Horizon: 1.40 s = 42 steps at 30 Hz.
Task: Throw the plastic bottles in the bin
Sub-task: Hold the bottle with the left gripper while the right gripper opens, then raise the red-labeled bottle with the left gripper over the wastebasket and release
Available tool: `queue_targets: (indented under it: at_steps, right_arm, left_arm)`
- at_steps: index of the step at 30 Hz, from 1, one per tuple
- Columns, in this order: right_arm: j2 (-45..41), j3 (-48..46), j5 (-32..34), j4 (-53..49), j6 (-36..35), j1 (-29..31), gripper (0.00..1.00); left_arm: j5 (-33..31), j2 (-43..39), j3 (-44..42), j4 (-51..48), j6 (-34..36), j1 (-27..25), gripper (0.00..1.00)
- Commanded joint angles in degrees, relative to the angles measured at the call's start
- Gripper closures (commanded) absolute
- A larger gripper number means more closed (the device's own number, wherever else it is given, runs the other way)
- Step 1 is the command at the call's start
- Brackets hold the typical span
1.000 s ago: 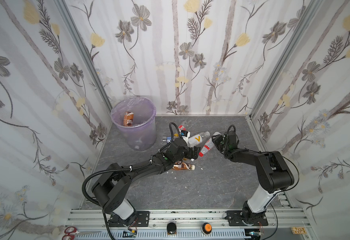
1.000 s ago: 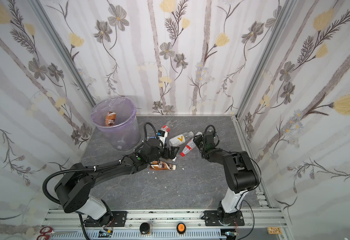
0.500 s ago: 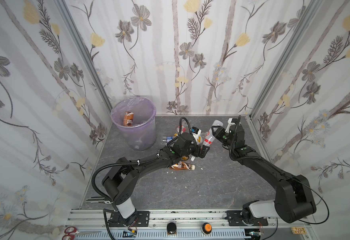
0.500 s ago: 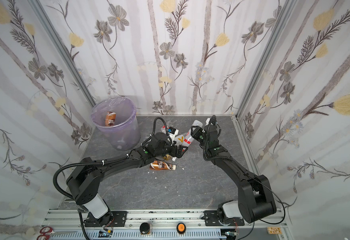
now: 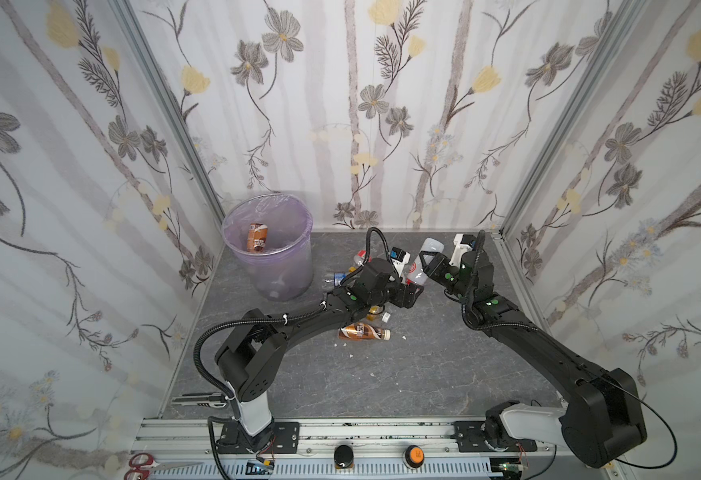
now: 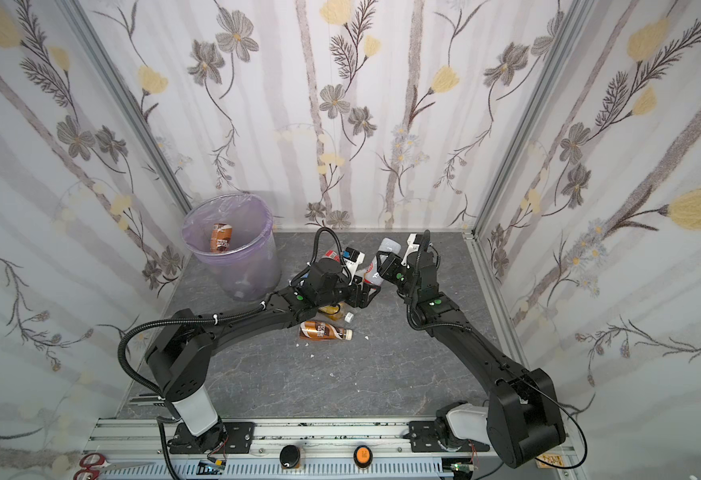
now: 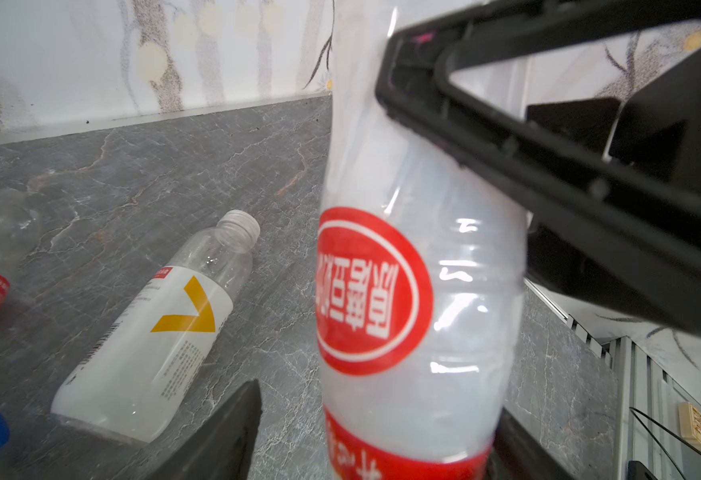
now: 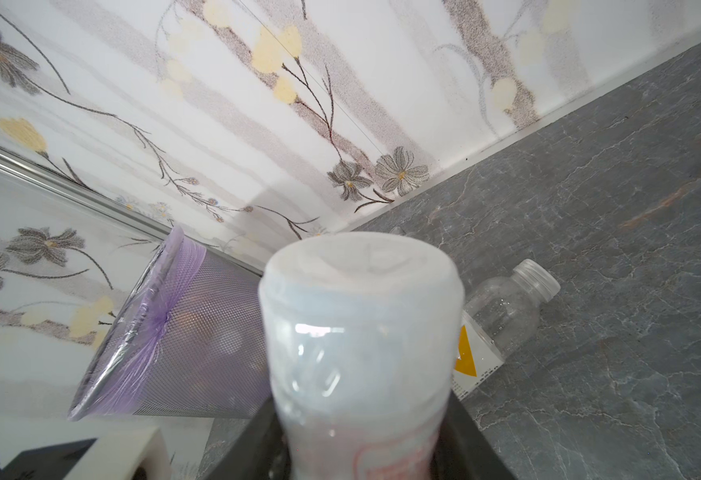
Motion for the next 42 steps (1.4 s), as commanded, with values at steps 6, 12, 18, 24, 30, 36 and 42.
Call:
queue_targets:
  at_steps: [6,12,18,24,30,36,42]
  right_arm:
    - [0.2,0.3,-2.2,2.4,0.9,0.5,0.48]
    - [-2.4,1.9,-1.7,0.5,-1.5,0.3,0.21]
    - [-7.0,3.5,-2.0,-1.7,-4.3,-0.8,0.00]
    - [-10.2,1.5,-1.8,-2.3,-5.2,-2.2,0.00]
    - [-9.3,-0.5,-3.6,-0.8,-5.1,-2.3,0.00]
    - [-6.6,-0.5,-5.5,0.9,-3.7,-2.2,0.00]
    - [-4.6,-0.2,-7.8,2.2,-2.4,-1.5,0.00]
  left_arm:
    - [-1.8,-1.9,-0.5,0.5,0.0,0.0,0.47]
    - [-5.8,-5.1,-2.3,0.4,1.0,0.8,0.51]
    - [-10.7,-11.0,-4.2,0.4,3.8,3.3,0.51]
    - [-29.7,-24.4,-3.9,2.7,16.6,4.3,0.51]
    - [-36.2,-40.5,-4.1,18.3,31.6,9.0,0.51]
    - [-34.1,-43.3,-2.9,22.7,27.9,21.4,0.49]
    - [-30.0,-36.6,-8.5,8.5,3.1,36.2,0.22]
